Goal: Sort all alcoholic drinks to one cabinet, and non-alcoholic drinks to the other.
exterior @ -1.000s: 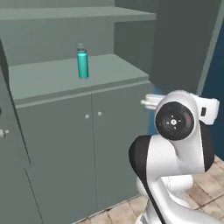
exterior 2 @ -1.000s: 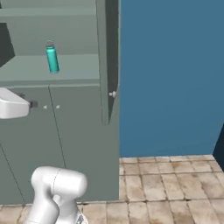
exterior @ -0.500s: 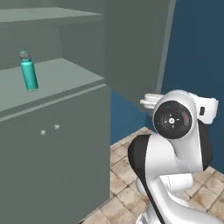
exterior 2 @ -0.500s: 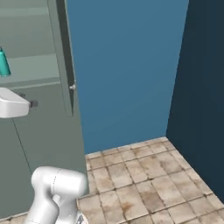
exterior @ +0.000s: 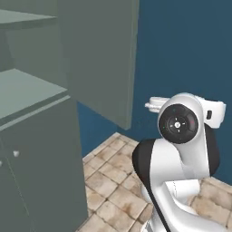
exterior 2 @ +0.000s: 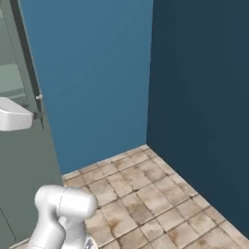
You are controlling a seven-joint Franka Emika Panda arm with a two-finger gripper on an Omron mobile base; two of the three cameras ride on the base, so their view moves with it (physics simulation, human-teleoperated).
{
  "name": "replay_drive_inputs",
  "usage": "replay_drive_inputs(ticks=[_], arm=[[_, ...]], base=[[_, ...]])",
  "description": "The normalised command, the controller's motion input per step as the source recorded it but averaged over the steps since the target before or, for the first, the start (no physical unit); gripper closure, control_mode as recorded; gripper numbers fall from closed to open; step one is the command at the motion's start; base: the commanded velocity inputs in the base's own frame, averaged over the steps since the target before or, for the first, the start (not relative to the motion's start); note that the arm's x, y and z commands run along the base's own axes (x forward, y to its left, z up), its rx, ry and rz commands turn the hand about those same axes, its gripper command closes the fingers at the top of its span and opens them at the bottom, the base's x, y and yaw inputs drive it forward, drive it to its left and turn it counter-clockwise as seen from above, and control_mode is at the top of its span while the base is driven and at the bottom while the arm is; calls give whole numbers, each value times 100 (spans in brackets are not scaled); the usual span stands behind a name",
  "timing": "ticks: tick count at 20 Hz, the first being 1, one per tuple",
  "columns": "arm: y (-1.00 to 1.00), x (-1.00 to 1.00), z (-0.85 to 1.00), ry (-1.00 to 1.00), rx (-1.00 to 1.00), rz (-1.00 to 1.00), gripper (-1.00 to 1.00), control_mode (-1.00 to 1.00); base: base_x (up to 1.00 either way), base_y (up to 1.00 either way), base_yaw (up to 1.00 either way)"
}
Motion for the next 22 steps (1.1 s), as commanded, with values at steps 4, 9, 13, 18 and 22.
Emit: replay_drive_inputs(ticks=[4,9,13,18,22], arm=[[0,0,0,0,0,0,-100,100],[0,0,0,0,0,0,-100,100],[0,0,0,0,0,0,-100,100],[0,0,0,0,0,0,-100,100],[0,0,0,0,0,0,-100,100]], base=[[-78,-33,-42],[-80,-33,-41],[-62,-39,-40],[-37,-49,-38],[-16,-45,-37]])
